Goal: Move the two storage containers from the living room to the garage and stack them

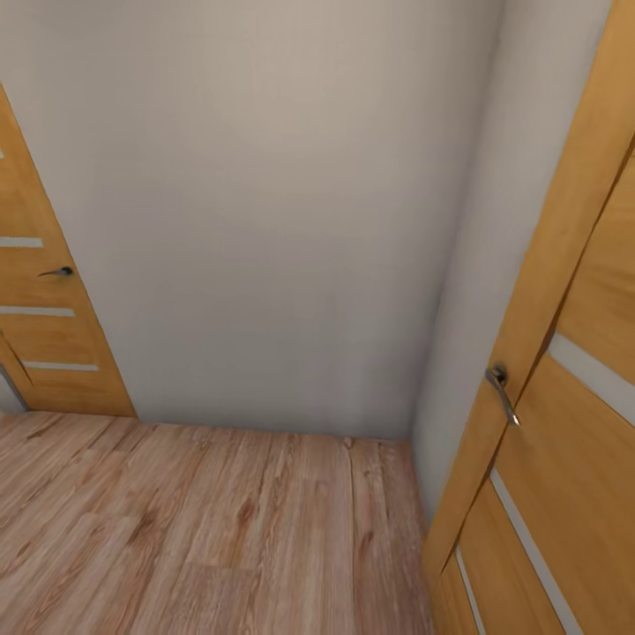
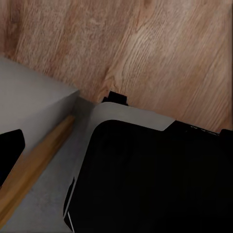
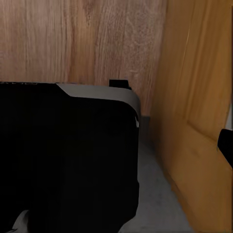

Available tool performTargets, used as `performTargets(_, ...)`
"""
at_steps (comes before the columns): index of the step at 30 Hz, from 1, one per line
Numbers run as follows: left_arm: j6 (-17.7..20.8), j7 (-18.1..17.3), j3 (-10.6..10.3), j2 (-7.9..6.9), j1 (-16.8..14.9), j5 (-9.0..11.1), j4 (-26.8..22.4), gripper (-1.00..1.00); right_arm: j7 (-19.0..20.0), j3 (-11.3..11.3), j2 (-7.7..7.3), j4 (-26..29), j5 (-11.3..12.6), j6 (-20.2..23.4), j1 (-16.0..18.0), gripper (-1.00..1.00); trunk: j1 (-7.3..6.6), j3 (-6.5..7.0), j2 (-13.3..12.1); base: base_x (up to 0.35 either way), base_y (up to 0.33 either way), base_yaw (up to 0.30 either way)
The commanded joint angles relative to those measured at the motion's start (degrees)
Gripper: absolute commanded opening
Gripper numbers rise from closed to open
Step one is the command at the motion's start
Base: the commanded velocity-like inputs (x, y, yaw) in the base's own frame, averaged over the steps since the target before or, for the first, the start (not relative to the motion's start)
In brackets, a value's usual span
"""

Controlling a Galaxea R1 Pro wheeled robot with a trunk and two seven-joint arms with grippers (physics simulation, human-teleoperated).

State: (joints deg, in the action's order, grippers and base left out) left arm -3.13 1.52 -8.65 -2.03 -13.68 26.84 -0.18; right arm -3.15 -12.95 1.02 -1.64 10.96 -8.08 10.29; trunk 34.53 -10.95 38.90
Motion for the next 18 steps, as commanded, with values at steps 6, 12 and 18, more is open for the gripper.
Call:
performTargets(6,-0.12,0.15,-0.49,0.00,-0.03,0.40,0.00,1.00,-0.05,-0.56,-0.07,-0.18,0.50,-0.29,0.08,1.00,0.04,-0.08,0.06,0.322,0.000,0.000)
performTargets(12,-0.09,0.15,-0.45,0.00,-0.03,0.40,0.00,1.00,-0.06,-0.58,-0.03,-0.20,0.47,-0.27,0.06,1.00,0.04,-0.08,0.06,0.322,0.000,0.000)
performTargets(18,-0.06,0.15,-0.42,0.00,-0.03,0.40,0.00,1.00,-0.09,-0.59,-0.01,-0.20,0.47,-0.27,0.08,1.00,0.04,-0.08,0.06,0.322,0.000,0.000)
